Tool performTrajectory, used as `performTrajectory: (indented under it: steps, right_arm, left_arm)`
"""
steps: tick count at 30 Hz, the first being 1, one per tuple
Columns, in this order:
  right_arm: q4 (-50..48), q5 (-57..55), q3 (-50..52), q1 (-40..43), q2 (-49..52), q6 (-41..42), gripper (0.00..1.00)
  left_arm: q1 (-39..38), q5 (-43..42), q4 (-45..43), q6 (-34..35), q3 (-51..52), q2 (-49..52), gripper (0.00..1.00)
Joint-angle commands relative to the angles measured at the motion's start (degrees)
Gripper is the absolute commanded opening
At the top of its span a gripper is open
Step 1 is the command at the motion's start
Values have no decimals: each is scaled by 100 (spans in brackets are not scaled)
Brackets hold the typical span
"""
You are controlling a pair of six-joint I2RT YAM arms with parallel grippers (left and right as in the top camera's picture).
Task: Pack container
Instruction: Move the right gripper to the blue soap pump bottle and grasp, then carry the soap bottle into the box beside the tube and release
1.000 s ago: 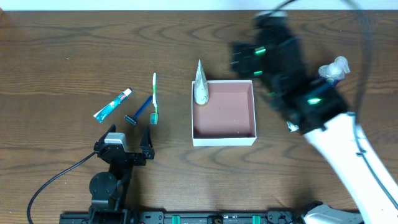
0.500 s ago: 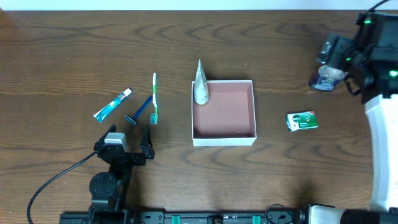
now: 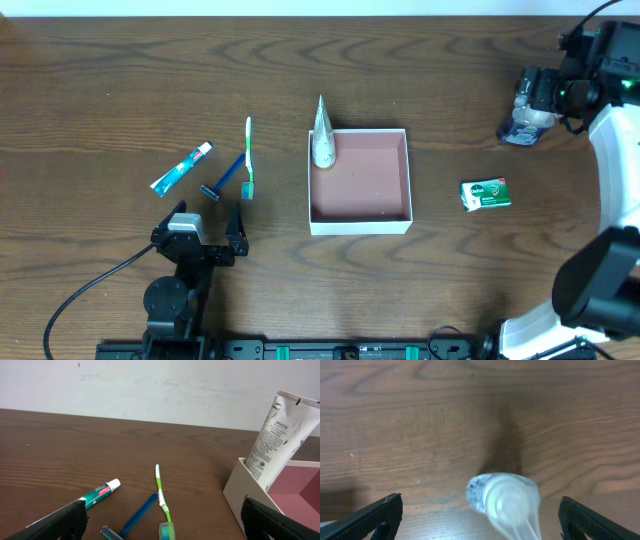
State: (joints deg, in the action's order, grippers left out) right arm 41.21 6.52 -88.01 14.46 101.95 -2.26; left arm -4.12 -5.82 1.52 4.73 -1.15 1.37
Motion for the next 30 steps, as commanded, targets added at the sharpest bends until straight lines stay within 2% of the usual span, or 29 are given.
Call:
performTrajectory:
  steps: [1,5,9,15,28,30]
  right_arm:
    - [-98,146,0,37,219,-323,99]
    - [-175,149,0,48,426,-341,92]
    - [-160,146,0,50,490,-341,76]
    - [-90,142,7,55,490,-341,66]
    - [11,85,39,52,487,-339,4]
    - [11,144,37,44,481,-337,1]
  left_arm:
    - [35,-105,205,50,87,0,98]
    - [35,-105,205,50,87,0,98]
    - [35,-105,205,50,87,0,98]
    - [35,-105,205,50,87,0,98]
    - [35,-105,205,50,87,0,98]
    - [35,-105,205,50,87,0,98]
